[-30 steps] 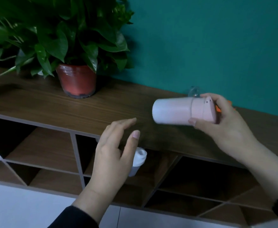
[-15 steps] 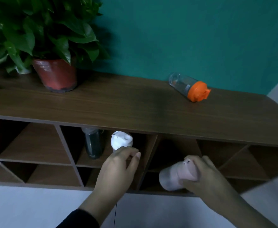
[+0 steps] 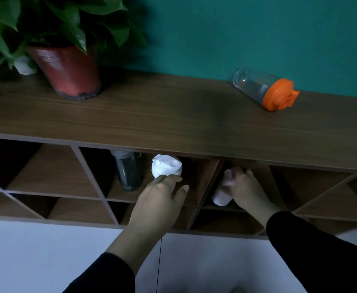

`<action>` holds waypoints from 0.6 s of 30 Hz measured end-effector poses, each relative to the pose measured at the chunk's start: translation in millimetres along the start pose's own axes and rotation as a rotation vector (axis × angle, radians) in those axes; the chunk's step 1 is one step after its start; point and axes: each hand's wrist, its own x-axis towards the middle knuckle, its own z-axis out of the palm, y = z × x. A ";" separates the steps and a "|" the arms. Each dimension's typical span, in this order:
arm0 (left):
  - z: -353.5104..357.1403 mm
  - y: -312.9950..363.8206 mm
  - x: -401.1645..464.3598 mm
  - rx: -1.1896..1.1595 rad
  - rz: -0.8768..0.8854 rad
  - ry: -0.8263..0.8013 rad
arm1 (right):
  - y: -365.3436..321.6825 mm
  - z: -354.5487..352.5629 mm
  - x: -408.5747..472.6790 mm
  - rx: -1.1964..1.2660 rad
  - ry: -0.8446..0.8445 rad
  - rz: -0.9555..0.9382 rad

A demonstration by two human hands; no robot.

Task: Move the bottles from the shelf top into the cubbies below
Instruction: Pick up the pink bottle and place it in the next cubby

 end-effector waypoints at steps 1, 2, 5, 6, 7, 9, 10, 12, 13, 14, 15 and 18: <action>0.0 -0.8 1.6 0.002 -0.005 0.004 | -1.0 1.7 4.6 0.004 -0.002 0.006; 0.3 -1.8 3.0 0.007 -0.010 0.007 | -0.9 4.4 9.4 0.000 -0.008 0.009; 1.5 -3.7 6.2 0.016 -0.014 0.014 | -1.1 9.9 21.8 -0.022 -0.017 0.037; 1.6 -3.6 6.7 0.012 -0.014 0.014 | -0.6 11.5 24.5 -0.017 -0.009 0.050; 1.7 -3.5 7.4 0.010 -0.014 0.015 | -1.5 12.5 27.4 -0.011 0.004 0.057; 1.5 -3.1 8.4 0.005 -0.013 0.020 | -1.8 13.4 32.2 -0.016 0.026 0.072; 1.3 -2.5 8.9 0.002 -0.011 0.024 | -2.1 13.8 33.9 -0.022 0.028 0.094; 1.0 -1.2 9.6 0.000 -0.008 0.031 | -1.1 11.9 34.7 -0.040 0.031 0.118; 0.9 -0.7 10.1 0.000 -0.008 0.032 | -0.9 11.5 34.6 -0.067 0.023 0.116; 0.6 -0.1 9.9 0.003 -0.008 0.031 | -0.2 10.7 32.0 -0.081 -0.005 0.121; 0.4 0.8 9.8 0.005 -0.013 0.028 | 1.5 10.9 30.7 -0.076 -0.028 0.102; -0.5 2.2 8.2 0.004 -0.015 0.028 | 9.2 9.7 15.5 0.012 0.001 0.072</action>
